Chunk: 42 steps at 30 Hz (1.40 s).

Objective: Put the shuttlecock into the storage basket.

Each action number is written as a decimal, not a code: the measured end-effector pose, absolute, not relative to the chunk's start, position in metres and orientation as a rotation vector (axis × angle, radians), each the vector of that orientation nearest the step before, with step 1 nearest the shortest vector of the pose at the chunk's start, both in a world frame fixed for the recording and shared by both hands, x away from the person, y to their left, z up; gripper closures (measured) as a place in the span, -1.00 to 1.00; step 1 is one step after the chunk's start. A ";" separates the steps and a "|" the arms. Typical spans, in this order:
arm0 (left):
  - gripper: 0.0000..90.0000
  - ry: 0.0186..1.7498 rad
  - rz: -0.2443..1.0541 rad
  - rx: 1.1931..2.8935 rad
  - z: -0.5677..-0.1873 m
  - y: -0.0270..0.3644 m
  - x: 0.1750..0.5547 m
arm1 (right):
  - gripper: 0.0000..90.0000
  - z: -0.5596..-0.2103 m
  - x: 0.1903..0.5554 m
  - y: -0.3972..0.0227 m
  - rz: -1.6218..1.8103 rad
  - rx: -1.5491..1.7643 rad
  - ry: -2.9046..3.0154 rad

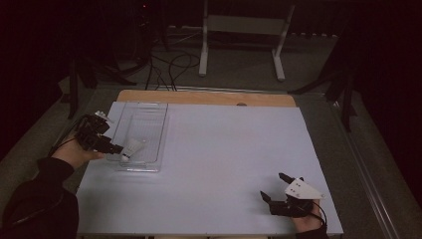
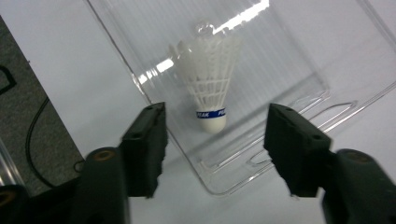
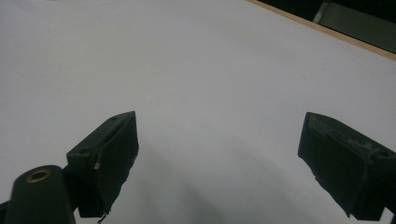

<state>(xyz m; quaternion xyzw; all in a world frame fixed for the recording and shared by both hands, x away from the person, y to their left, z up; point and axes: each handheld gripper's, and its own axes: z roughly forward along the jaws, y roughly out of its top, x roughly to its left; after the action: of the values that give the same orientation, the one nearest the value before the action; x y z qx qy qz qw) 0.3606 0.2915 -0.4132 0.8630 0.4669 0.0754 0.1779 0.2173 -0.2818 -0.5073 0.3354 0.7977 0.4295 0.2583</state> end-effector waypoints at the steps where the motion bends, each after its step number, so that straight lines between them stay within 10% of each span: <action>1: -0.17 1.326 0.215 2.438 -0.413 0.292 0.361 | -0.73 -0.507 0.217 -0.282 1.165 0.909 2.163; 19: -0.96 1.339 0.212 2.408 -0.408 0.284 0.357 | -0.73 -0.508 0.218 -0.282 1.161 0.910 2.165; 42: -1.00 1.188 0.238 2.430 -0.393 0.257 0.352 | -0.73 -0.508 0.217 -0.282 1.163 0.914 2.167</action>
<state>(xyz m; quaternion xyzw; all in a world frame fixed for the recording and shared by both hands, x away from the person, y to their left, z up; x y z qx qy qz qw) 0.3516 0.2574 -0.3930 0.8746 0.4277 0.0856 0.2117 0.2175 -0.2817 -0.5079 0.3367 0.7984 0.4285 0.2562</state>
